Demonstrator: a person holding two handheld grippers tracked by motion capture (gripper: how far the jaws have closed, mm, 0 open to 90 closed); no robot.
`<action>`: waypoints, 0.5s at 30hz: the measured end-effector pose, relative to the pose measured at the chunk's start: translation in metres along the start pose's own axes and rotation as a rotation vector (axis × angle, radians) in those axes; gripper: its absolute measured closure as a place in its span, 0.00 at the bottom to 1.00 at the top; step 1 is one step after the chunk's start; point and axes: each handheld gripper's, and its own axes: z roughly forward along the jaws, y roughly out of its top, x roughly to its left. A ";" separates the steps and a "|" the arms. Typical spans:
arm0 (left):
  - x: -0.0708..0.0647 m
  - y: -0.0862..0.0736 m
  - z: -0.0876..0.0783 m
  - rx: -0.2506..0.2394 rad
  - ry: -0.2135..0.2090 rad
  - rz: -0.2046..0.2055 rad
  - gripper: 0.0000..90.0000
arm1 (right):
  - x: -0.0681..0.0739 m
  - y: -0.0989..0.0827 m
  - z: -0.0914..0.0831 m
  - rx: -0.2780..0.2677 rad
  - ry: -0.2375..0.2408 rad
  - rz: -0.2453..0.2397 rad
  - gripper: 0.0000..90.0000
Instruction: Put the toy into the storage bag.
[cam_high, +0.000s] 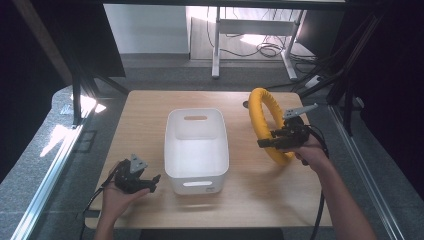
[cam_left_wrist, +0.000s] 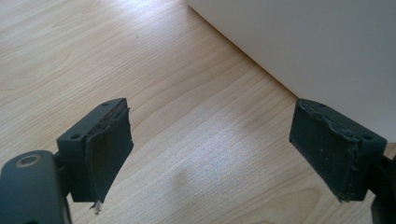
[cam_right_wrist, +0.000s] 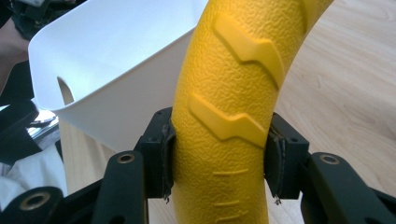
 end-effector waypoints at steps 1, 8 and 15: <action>0.000 0.000 0.000 0.000 0.000 0.000 0.15 | 0.000 0.001 0.000 -0.006 -0.002 0.002 0.57; 0.000 0.000 0.001 0.001 0.002 0.000 0.15 | 0.007 0.011 -0.005 -0.042 0.001 -0.026 0.57; 0.000 0.000 0.000 0.001 0.002 0.001 0.15 | 0.015 0.023 -0.010 -0.073 0.003 -0.050 0.57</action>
